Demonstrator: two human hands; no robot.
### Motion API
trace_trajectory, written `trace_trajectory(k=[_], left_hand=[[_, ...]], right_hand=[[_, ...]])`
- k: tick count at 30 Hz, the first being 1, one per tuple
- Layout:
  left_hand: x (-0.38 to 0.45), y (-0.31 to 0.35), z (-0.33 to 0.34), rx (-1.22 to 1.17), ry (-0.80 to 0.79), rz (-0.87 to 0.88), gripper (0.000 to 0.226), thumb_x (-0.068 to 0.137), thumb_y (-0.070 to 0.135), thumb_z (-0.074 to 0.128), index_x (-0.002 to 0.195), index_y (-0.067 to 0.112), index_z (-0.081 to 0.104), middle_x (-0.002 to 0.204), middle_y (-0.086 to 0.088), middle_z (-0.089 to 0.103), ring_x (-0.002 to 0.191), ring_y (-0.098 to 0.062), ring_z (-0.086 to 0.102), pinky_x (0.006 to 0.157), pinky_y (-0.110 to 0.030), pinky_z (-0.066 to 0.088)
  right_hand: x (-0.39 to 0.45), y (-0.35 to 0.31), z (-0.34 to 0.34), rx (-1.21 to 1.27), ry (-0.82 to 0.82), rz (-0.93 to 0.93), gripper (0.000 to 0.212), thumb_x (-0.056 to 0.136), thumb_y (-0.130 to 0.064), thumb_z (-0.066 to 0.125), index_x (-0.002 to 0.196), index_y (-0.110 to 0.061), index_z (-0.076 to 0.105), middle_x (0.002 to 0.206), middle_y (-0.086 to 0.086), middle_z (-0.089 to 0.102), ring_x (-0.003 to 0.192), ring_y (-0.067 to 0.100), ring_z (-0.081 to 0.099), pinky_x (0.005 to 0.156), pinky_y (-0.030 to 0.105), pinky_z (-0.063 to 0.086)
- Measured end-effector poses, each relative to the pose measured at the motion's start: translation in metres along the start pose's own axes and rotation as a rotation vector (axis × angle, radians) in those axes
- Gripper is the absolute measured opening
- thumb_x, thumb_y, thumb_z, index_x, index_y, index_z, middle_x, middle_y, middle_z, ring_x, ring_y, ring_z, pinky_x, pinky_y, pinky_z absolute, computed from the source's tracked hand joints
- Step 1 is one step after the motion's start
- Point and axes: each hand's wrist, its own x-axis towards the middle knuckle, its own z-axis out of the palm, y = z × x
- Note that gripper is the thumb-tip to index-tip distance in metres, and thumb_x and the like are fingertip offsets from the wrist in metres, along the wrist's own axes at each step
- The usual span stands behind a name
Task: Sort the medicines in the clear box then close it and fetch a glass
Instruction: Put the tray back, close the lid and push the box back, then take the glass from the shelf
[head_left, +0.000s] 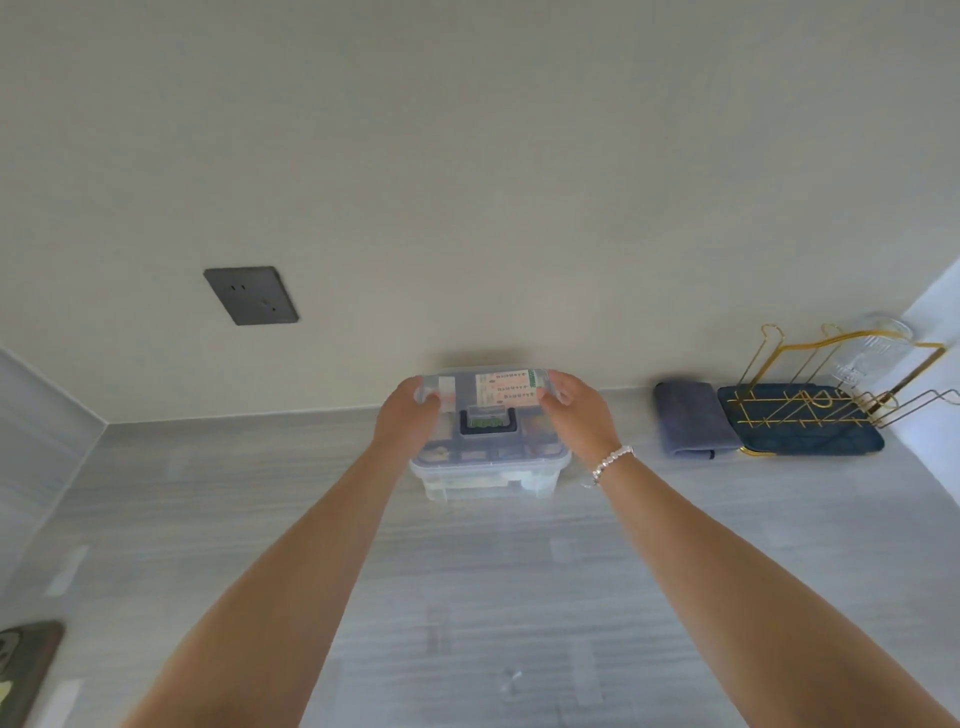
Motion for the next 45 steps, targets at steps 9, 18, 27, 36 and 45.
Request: trace_trajectory(k=[9,18,27,36,45], left_hand=[[-0.120,0.070,-0.085,-0.349,0.175,0.310,0.024,0.093,0.018,0.043,0.106,0.023,0.062,0.101,0.001,0.064,0.082,-0.008,0.067,0.078,-0.027,0.050],[-0.225,0.095,-0.199,-0.389,0.362,0.581,0.027,0.094,0.016,0.044,0.094,0.037,0.062,0.090,0.007,0.067,0.073,-0.003,0.068,0.076,-0.029,0.054],[-0.273,0.082,-0.322,-0.335,0.434,0.820,0.025,0.093,0.017,0.046,0.097,0.029,0.068,0.084,0.010,0.070,0.071,-0.007,0.068,0.066,-0.018,0.052],[-0.265,0.082,-0.447,-0.334,0.563,0.916,0.019,0.092,0.019,0.049,0.096,0.025,0.067,0.081,0.009,0.066,0.062,0.001,0.063,0.055,-0.012,0.043],[-0.185,0.073,-0.533,-0.289,0.779,0.688,0.033,0.088,0.023,0.059,0.119,0.011,0.054,0.126,-0.009,0.052,0.110,-0.018,0.052,0.092,-0.025,0.039]], right_hand=[[-0.087,-0.125,-0.048,0.254,0.075,-0.442,0.023,0.088,-0.021,0.056,0.109,-0.028,0.063,0.089,-0.018,0.063,0.079,-0.016,0.054,0.068,-0.003,0.038],[-0.176,-0.236,-0.061,0.299,-0.020,-0.833,0.022,0.087,-0.022,0.059,0.107,-0.031,0.062,0.084,-0.011,0.064,0.075,0.005,0.060,0.064,0.007,0.043],[-0.235,-0.348,-0.018,0.370,0.021,-1.046,0.025,0.081,-0.033,0.058,0.105,-0.039,0.060,0.084,-0.012,0.066,0.081,0.012,0.066,0.072,0.027,0.056],[-0.253,-0.463,0.042,0.336,0.065,-1.173,0.026,0.086,-0.024,0.061,0.111,-0.030,0.059,0.083,-0.013,0.064,0.076,0.004,0.064,0.073,0.017,0.053],[-0.188,-0.561,0.102,0.137,0.056,-0.950,0.041,0.084,-0.035,0.062,0.121,-0.021,0.053,0.106,-0.001,0.061,0.084,0.012,0.059,0.074,0.020,0.042]])
